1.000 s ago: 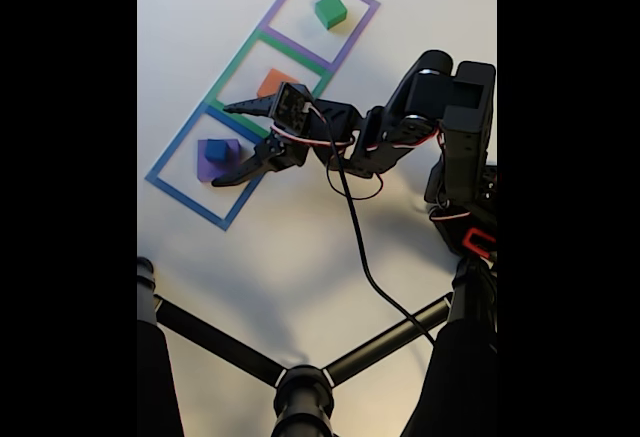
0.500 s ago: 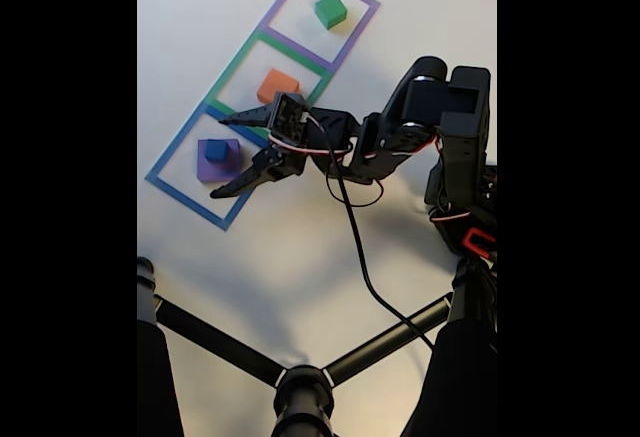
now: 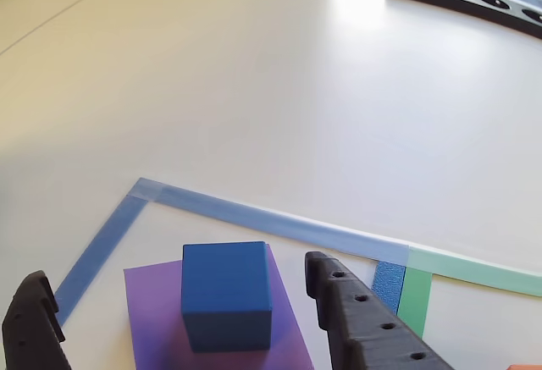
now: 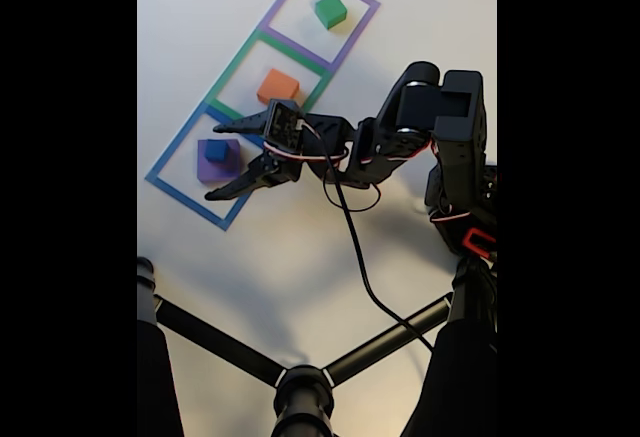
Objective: Tower of hanoi
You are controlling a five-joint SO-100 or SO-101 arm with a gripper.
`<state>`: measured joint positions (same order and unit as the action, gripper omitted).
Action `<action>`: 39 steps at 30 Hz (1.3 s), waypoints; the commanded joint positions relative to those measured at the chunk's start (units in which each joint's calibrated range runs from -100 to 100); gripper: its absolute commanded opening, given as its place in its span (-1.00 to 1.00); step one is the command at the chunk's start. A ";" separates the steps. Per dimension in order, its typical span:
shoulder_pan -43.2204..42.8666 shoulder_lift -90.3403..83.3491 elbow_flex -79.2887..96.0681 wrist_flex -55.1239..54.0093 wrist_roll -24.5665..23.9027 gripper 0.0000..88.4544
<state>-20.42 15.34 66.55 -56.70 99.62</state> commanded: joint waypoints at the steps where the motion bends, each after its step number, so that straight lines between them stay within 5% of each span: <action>1: -0.74 -0.52 -0.99 -1.21 0.38 -0.30; 39: -0.97 0.52 -0.90 -0.24 0.38 -0.89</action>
<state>-20.82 16.60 66.55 -56.70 99.62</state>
